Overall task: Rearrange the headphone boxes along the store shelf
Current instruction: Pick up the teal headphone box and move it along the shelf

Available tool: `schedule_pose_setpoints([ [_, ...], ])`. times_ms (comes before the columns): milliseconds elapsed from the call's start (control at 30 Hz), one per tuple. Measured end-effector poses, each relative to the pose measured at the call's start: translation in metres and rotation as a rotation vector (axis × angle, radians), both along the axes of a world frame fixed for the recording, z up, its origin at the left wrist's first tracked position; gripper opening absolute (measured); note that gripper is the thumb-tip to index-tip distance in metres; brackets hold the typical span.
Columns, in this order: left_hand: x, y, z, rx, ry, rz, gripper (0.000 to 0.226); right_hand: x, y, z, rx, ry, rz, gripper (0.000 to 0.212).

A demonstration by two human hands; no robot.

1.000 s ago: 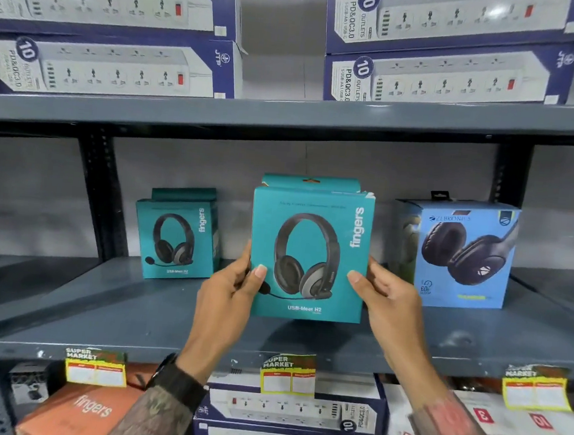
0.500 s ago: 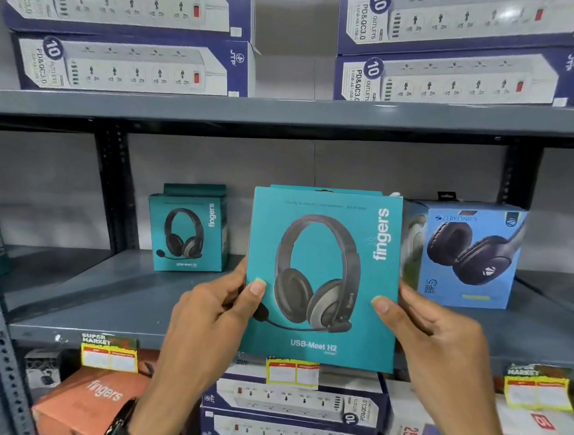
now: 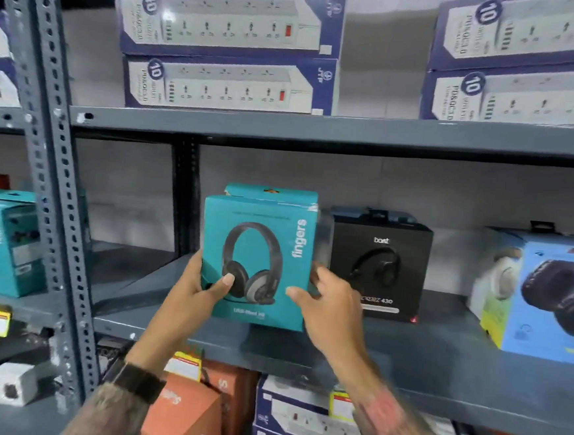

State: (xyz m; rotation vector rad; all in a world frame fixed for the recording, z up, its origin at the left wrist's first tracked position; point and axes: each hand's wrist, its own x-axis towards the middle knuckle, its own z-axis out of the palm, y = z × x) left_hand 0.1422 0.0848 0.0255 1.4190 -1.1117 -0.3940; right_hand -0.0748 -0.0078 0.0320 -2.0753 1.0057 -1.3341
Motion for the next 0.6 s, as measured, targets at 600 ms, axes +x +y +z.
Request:
schedule_pose_setpoints([
  [600,0.142,-0.099,-0.037,0.119,-0.123,-0.055,0.077,0.141,-0.068,-0.038,0.147,-0.006,-0.114,0.049],
])
